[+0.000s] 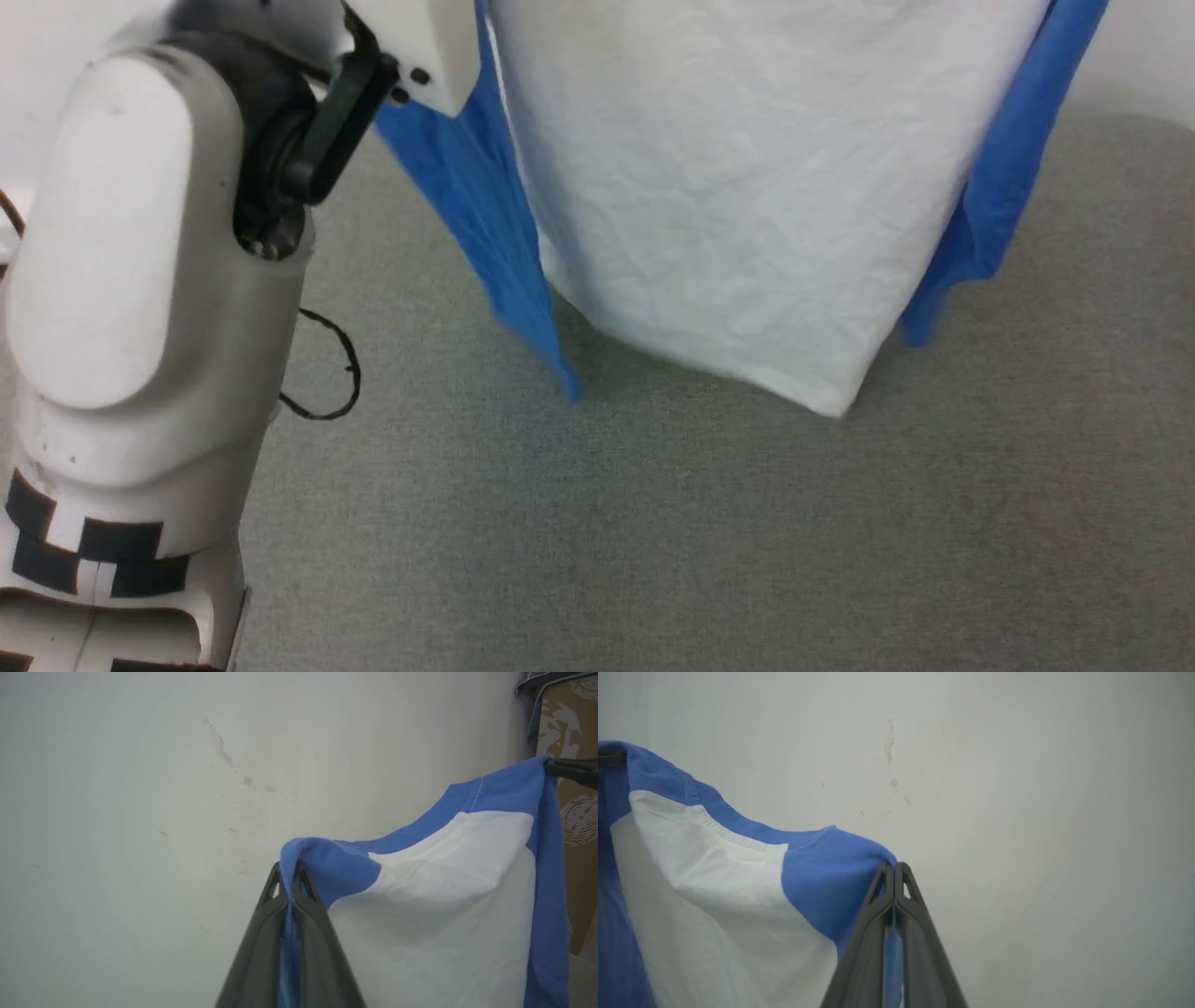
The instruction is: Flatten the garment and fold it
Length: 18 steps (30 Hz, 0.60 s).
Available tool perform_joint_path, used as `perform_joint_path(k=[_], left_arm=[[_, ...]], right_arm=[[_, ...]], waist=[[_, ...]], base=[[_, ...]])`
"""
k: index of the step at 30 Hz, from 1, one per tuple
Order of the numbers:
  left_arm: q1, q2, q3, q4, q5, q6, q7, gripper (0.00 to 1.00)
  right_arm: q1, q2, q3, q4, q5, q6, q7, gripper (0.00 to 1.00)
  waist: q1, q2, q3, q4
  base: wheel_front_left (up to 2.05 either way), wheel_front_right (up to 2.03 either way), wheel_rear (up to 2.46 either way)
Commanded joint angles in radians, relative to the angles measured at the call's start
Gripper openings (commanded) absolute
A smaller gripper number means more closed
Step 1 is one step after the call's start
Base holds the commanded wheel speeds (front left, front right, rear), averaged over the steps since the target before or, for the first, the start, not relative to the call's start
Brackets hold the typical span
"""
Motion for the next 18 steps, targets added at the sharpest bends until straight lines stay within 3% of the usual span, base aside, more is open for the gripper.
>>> perform_joint_path(k=[1, 9, 14, 18], left_arm=[[-0.028, -0.004, 0.010, -0.003, -0.022, -0.003, 0.027, 0.00], [-0.088, -0.004, 0.028, -0.046, -0.056, 0.033, 0.138, 0.00], [-0.134, -0.006, 0.026, -0.048, -0.045, 0.063, 0.192, 0.00], [-0.249, -0.010, -0.004, -0.012, 0.020, 0.076, 0.204, 0.00]], right_arm=[[-0.028, 0.019, -0.010, -0.019, -0.005, -0.002, 0.028, 0.00], [-0.068, 0.046, -0.044, -0.085, 0.015, -0.002, 0.137, 0.00], [-0.092, 0.044, -0.061, -0.086, 0.025, -0.002, 0.184, 0.00], [-0.170, 0.035, -0.067, -0.054, 0.011, -0.002, 0.205, 0.00]], waist=[[0.0003, -0.0001, -0.049, -0.023], [0.0003, -0.0001, -0.013, -0.039], [0.0003, -0.0001, 0.070, -0.049], [0.0003, -0.0001, 0.201, -0.053]], base=[[0.00, 0.00, 0.00], [0.00, 0.00, 0.00], [0.00, 0.00, 0.00], [0.00, 0.00, 0.00]])
